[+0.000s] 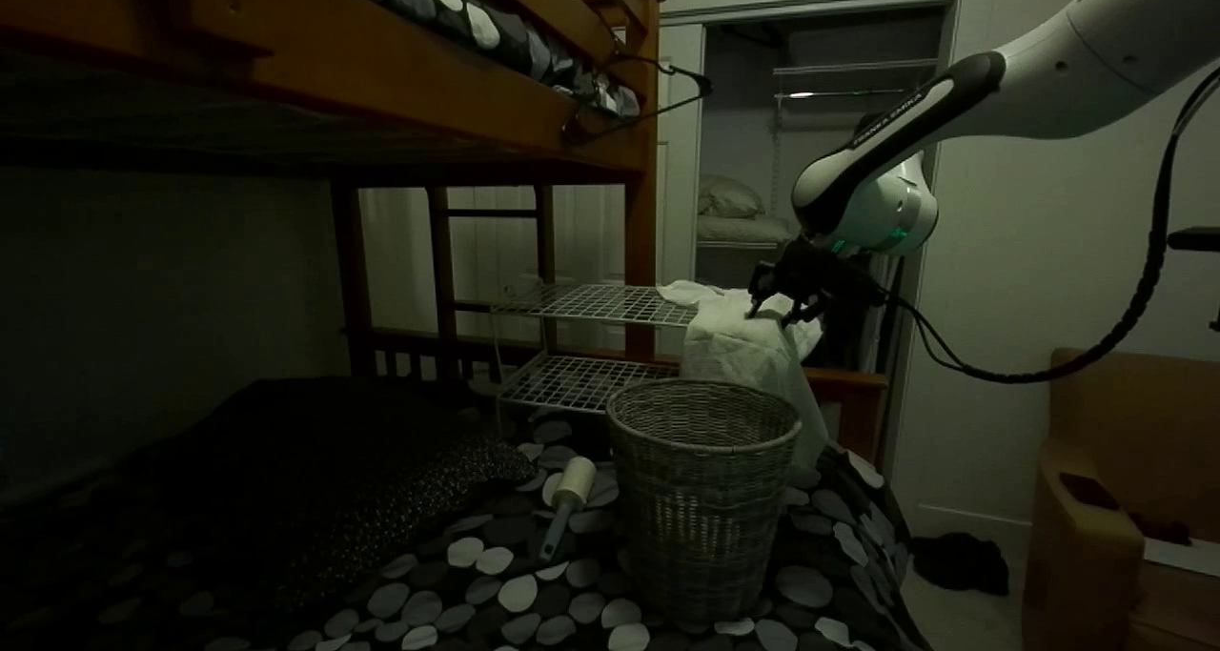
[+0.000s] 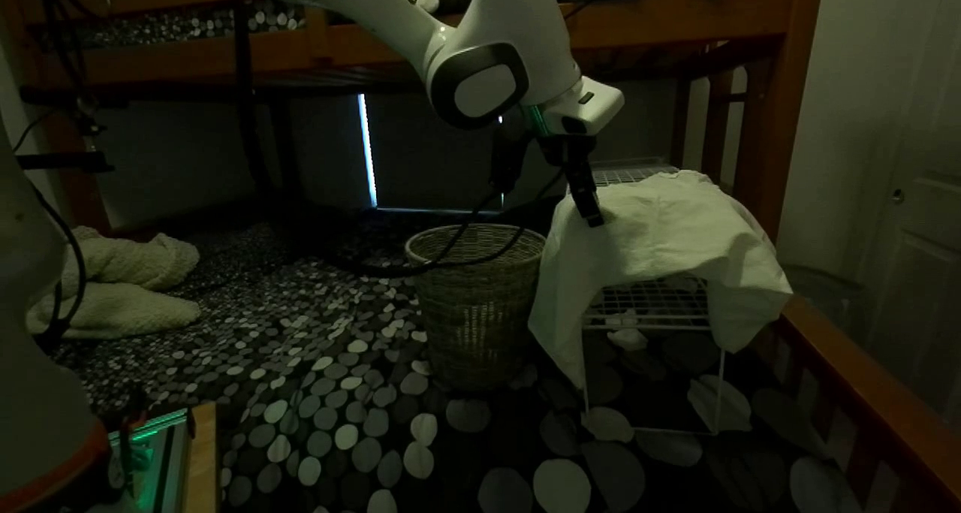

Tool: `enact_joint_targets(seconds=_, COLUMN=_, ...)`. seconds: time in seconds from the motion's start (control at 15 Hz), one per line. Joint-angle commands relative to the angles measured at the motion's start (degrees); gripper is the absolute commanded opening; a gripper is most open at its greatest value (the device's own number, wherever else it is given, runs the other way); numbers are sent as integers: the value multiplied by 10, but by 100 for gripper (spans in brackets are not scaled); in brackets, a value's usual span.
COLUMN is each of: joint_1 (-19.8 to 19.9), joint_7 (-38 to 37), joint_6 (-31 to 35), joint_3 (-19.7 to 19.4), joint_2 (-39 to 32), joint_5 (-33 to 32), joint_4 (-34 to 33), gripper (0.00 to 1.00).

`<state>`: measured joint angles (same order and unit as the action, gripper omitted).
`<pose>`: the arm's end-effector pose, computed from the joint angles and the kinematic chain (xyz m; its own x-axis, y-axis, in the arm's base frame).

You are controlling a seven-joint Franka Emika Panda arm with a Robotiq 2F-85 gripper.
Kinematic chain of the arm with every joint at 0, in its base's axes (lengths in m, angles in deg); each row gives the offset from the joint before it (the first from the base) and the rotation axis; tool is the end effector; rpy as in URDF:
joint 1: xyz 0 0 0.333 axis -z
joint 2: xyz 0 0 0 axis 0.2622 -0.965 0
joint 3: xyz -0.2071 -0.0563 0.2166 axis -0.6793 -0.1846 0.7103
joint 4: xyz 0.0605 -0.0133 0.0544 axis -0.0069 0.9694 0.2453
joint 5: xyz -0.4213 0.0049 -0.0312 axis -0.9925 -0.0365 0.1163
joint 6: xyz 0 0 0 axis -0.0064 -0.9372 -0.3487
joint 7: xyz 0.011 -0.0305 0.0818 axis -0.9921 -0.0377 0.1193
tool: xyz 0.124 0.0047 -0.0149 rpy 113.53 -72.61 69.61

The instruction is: Move the pillowcase from the rack to the basket

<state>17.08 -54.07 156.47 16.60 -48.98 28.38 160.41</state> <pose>0.6284 -0.0734 0.4034 0.6465 -0.6726 0.3601 -0.5218 -0.7342 -0.4345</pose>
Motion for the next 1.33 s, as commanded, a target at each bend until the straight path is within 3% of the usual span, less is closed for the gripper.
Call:
enact_joint_targets(seconds=0.0, joint_1=7, joint_7=-9, joint_6=-13, joint_3=-1, joint_2=-1, joint_5=-27, joint_4=-14, gripper=28)
enact_joint_targets(seconds=0.27, joint_1=14, joint_7=-1, joint_6=-43, joint_3=-11, joint_2=17, joint_5=-93, joint_4=-7, gripper=1)
enact_joint_targets(seconds=0.47, joint_1=15, joint_7=12, joint_6=-71, joint_3=-11, joint_2=32, joint_5=-126, joint_4=-6, gripper=5)
enact_joint_targets(seconds=0.53, joint_1=14, joint_7=15, joint_6=-74, joint_3=-9, joint_2=35, joint_5=-126, joint_4=-9, gripper=0)
enact_joint_targets(seconds=0.6, joint_1=15, joint_7=17, joint_6=-83, joint_3=-8, joint_2=39, joint_5=-120, joint_4=-12, gripper=37)
enact_joint_targets(seconds=0.67, joint_1=15, joint_7=21, joint_6=-86, joint_3=-7, joint_2=39, joint_5=-113, joint_4=-14, gripper=38)
enact_joint_targets(seconds=0.73, joint_1=15, joint_7=29, joint_6=-84, joint_3=-6, joint_2=41, joint_5=-111, joint_4=-15, gripper=9)
enact_joint_targets(seconds=0.8, joint_1=16, joint_7=35, joint_6=-84, joint_3=-6, joint_2=46, joint_5=-107, joint_4=-15, gripper=10)
enact_joint_targets(seconds=0.93, joint_1=17, joint_7=49, joint_6=-87, joint_3=-7, joint_2=58, joint_5=-110, joint_4=-14, gripper=0)
enact_joint_targets(seconds=1.27, joint_1=20, joint_7=72, joint_6=-99, joint_3=-9, joint_2=78, joint_5=-103, joint_4=-11, gripper=0)
